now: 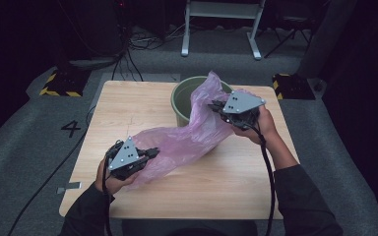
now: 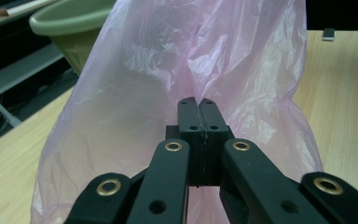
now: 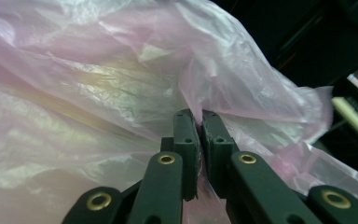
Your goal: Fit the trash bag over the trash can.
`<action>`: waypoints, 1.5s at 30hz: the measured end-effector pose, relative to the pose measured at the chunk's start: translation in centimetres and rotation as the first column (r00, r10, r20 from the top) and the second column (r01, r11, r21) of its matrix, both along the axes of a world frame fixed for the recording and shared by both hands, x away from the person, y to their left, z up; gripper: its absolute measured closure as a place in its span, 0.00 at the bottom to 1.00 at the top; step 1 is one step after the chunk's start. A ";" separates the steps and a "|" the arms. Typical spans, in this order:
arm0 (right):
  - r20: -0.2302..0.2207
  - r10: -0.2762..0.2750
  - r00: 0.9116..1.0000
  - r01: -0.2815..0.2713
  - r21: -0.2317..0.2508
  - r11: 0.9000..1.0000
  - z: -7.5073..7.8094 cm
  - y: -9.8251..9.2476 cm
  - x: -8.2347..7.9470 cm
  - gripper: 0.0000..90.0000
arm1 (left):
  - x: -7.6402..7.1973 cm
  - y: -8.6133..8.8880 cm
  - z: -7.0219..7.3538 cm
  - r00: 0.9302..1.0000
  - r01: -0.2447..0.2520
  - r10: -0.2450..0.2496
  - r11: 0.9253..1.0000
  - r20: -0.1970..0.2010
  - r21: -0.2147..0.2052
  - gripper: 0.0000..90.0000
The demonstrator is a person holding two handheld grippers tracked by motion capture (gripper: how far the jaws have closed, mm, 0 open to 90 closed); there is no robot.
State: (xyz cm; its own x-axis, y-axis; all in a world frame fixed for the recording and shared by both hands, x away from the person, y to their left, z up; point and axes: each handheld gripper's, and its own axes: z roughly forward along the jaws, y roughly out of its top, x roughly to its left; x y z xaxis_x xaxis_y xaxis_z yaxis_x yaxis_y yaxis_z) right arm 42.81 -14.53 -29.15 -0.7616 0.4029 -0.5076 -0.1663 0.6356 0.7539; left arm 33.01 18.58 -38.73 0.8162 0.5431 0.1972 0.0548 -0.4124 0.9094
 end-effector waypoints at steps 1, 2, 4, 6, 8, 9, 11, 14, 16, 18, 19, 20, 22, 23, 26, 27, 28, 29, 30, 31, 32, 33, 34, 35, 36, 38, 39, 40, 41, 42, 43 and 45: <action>-0.016 0.003 1.000 -0.003 -0.018 1.000 -0.1 0.1 0.4 0.97 | 0.1 0.0 0.2 1.000 -0.003 0.003 1.000 0.003 -0.011 1.00; -0.016 0.003 1.000 -0.003 -0.018 1.000 -0.1 0.1 0.4 0.97 | 0.1 0.0 0.2 1.000 -0.003 0.003 1.000 0.003 -0.011 1.00; -0.055 -0.001 0.998 -0.005 -0.104 0.995 -0.5 0.6 1.3 0.97 | 0.4 0.1 1.0 1.000 -0.011 0.012 0.999 0.020 -0.030 1.00; -0.068 0.004 0.998 -0.013 -0.131 0.991 -0.5 0.8 1.5 0.97 | 0.5 0.1 1.1 1.000 -0.013 0.013 0.999 0.022 -0.037 1.00; -0.099 0.012 0.995 -0.027 -0.153 0.988 -0.5 1.0 1.9 0.96 | 0.7 0.1 1.5 0.999 -0.017 0.018 0.999 0.031 -0.040 1.00; -0.124 0.004 0.992 -0.025 -0.169 0.985 -0.4 1.3 2.4 0.94 | 0.9 0.1 1.7 0.999 -0.027 0.028 0.999 0.039 -0.046 1.00; -0.160 -0.009 0.987 -0.021 -0.182 0.983 -0.4 1.6 3.0 0.91 | 1.2 0.2 2.0 0.997 -0.052 0.054 0.998 0.046 -0.046 1.00; -0.162 -0.028 0.986 -0.004 -0.198 0.980 -0.3 1.8 3.5 0.89 | 1.5 0.2 2.2 0.995 -0.079 0.081 0.996 0.063 -0.039 1.00; -0.187 -0.048 0.981 0.011 -0.196 0.980 -0.3 1.9 4.1 0.78 | 1.9 0.5 2.6 0.993 -0.100 0.103 0.993 0.062 -0.055 1.00; -0.193 -0.058 0.979 0.019 -0.196 0.980 -0.3 1.9 4.3 0.73 | 2.1 0.6 2.6 0.992 -0.111 0.115 0.992 0.059 -0.059 1.00; -0.215 -0.082 0.973 0.039 -0.197 0.980 -0.3 1.9 4.7 0.64 | 2.4 0.9 2.6 0.989 -0.139 0.142 0.989 0.051 -0.057 1.00; -0.211 -0.089 0.973 0.046 -0.202 0.978 -0.3 1.8 4.8 0.61 | 2.6 1.1 2.6 0.987 -0.150 0.153 0.987 0.048 -0.054 1.00; -0.214 -0.098 0.972 0.056 -0.195 0.979 -0.3 1.6 4.8 0.56 | 2.7 1.2 2.5 0.986 -0.158 0.161 0.986 0.038 -0.054 1.00; -0.234 -0.120 0.965 0.080 -0.175 0.981 -0.2 0.9 5.0 0.47 | 3.0 1.5 2.3 0.985 -0.172 0.173 0.984 0.025 -0.048 1.00; -0.241 -0.134 0.961 0.097 -0.158 0.983 -0.1 0.3 5.1 0.42 | 3.2 1.7 2.1 0.984 -0.180 0.180 0.983 0.010 -0.046 1.00; -0.249 -0.134 0.959 0.099 -0.145 0.984 -0.1 -0.1 5.0 0.42 | 3.3 1.8 2.0 0.983 -0.184 0.185 0.982 0.003 -0.044 1.00; -0.263 -0.132 0.956 0.106 -0.110 0.988 0.1 -1.1 4.9 0.39 | 3.4 1.9 1.8 0.981 -0.192 0.192 0.980 -0.002 -0.041 1.00; -0.263 -0.132 0.956 0.106 -0.110 0.988 0.1 -1.1 4.9 0.39 | 3.4 2.0 1.7 0.981 -0.196 0.196 0.980 -0.007 -0.043 1.00; -0.271 -0.125 0.954 0.112 -0.061 0.992 0.4 -2.2 4.7 0.35 | 3.5 2.2 1.6 0.980 -0.201 0.200 0.979 -0.016 -0.043 1.00; -0.270 -0.128 0.954 0.122 -0.036 0.992 0.6 -2.8 4.4 0.34 | 3.5 2.2 1.6 0.979 -0.204 0.203 0.978 -0.018 -0.042 1.00; -0.269 -0.131 0.954 0.133 -0.011 0.991 0.8 -3.3 4.1 0.33 | 3.6 2.2 1.5 0.978 -0.210 0.209 0.977 -0.020 -0.047 1.00; -0.263 -0.127 0.956 0.134 0.006 0.991 1.0 -3.9 3.6 0.31 | 3.6 2.3 1.5 0.979 -0.206 0.205 0.977 -0.023 -0.049 1.00; -0.253 -0.118 0.960 0.126 0.016 0.992 1.1 -4.3 3.1 0.30 | 3.6 2.3 1.5 0.979 -0.204 0.203 0.978 -0.026 -0.051 1.00; -0.241 -0.111 0.964 0.120 0.024 0.992 1.2 -4.8 2.4 0.29 | 3.6 2.3 1.5 0.979 -0.205 0.204 0.978 -0.026 -0.047 1.00; -0.241 -0.111 0.964 0.120 0.024 0.992 1.2 -4.8 2.4 0.29 | 3.6 2.3 1.5 0.979 -0.205 0.204 0.978 -0.026 -0.047 1.00; -0.229 -0.091 0.969 0.108 0.065 0.992 1.1 -6.1 0.9 0.29 | 3.6 2.3 1.4 0.979 -0.203 0.202 0.978 -0.030 -0.048 1.00; -0.220 -0.083 0.972 0.108 0.102 0.989 0.7 -7.3 -0.3 0.28 | 3.7 2.3 1.3 0.979 -0.204 0.202 0.978 -0.035 -0.048 1.00; -0.220 -0.083 0.972 0.108 0.102 0.989 0.7 -7.3 -0.3 0.28 | 3.7 2.3 1.3 0.979 -0.204 0.202 0.978 -0.035 -0.048 1.00; -0.219 -0.079 0.973 0.109 0.129 0.986 0.2 -8.3 -1.3 0.27 | 3.8 2.2 1.2 0.979 -0.201 0.199 0.978 -0.041 -0.048 1.00; -0.208 -0.093 0.974 0.123 0.135 0.983 -0.2 -8.8 -1.8 0.27 | 3.8 2.2 1.2 0.979 -0.201 0.199 0.978 -0.041 -0.048 1.00; -0.208 -0.093 0.974 0.123 0.135 0.983 -0.2 -8.8 -1.8 0.27 | 3.8 2.1 1.1 0.979 -0.202 0.200 0.978 -0.042 -0.046 1.00; -0.205 -0.097 0.974 0.130 0.159 0.979 -1.2 -9.6 -2.9 0.25 | 3.8 2.0 1.0 0.980 -0.197 0.196 0.980 -0.044 -0.039 1.00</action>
